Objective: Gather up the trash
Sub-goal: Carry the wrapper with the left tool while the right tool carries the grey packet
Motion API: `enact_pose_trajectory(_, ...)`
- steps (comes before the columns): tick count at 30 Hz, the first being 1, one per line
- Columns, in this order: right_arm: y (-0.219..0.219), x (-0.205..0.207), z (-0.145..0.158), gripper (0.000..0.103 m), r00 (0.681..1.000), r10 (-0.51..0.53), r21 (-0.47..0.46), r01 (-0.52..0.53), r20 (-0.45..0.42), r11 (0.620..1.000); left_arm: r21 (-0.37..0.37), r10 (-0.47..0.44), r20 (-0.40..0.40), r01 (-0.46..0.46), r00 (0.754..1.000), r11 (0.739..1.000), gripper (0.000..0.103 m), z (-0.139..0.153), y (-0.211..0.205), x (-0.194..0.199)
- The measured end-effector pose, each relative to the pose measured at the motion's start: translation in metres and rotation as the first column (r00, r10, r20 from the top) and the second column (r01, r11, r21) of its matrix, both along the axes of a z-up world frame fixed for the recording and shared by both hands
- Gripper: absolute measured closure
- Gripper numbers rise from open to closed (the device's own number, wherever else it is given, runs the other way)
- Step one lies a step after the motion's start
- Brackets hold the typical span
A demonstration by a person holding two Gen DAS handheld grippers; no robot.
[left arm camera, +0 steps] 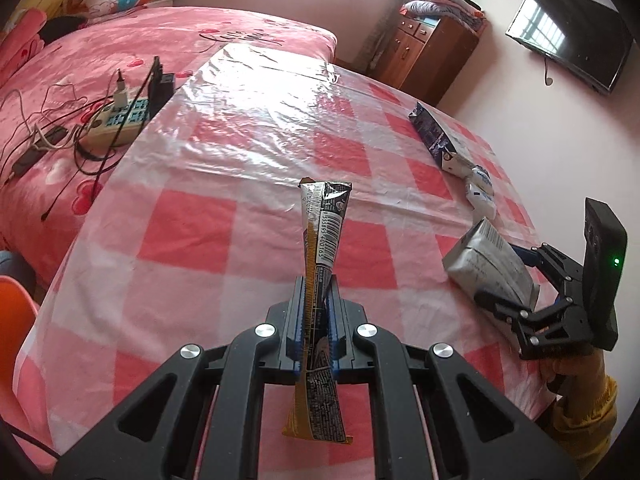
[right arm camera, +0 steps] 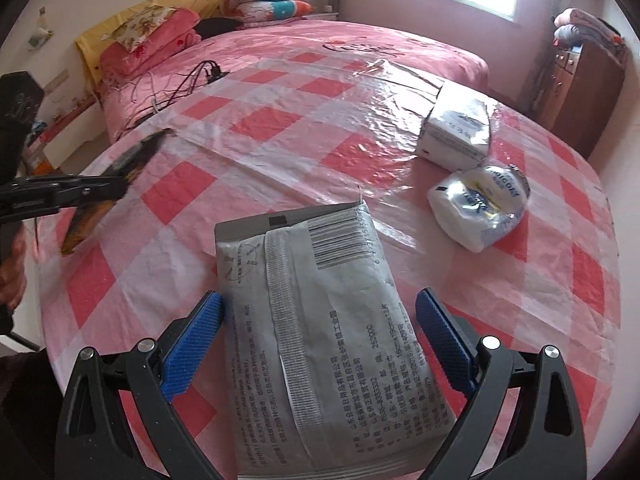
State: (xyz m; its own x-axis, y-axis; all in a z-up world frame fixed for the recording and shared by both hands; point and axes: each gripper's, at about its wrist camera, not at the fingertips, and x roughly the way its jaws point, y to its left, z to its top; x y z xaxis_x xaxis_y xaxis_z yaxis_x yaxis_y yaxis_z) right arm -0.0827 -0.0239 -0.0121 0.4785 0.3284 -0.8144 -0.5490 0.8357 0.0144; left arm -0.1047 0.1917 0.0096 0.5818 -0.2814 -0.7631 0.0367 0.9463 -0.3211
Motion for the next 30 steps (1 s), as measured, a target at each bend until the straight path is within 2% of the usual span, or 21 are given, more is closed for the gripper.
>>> enact_pose_trajectory(3,0.008,-0.006,0.0,0.013,1.0,-0.01,-0.036,0.011,0.02,0.999,-0.008,0.004,0.007,-0.004,1.0,1.0,0.092,0.001,0.007,-0.007)
enact_pose_trajectory(7,0.009,-0.008,0.0,0.015,0.999,-0.046,-0.03,0.047,0.021,0.998,-0.034,0.018,0.021,-0.017,1.0,0.999,0.092,0.004,0.022,-0.017)
enact_pose_trajectory(15,0.012,-0.017,0.003,0.028,0.992,-0.119,-0.02,0.119,0.038,0.993,-0.08,0.042,0.024,-0.04,0.999,0.996,0.092,0.003,0.042,-0.029)
enact_pose_trajectory(21,0.018,-0.018,0.007,0.034,0.989,-0.146,0.031,0.145,0.008,0.989,-0.103,0.071,0.033,-0.067,0.997,0.992,0.092,0.004,0.061,-0.039)
enact_pose_trajectory(30,0.048,-0.023,0.029,0.035,0.993,-0.115,0.12,0.115,-0.005,0.986,-0.13,0.121,0.057,-0.113,0.991,0.985,0.092,0.011,0.087,-0.059)
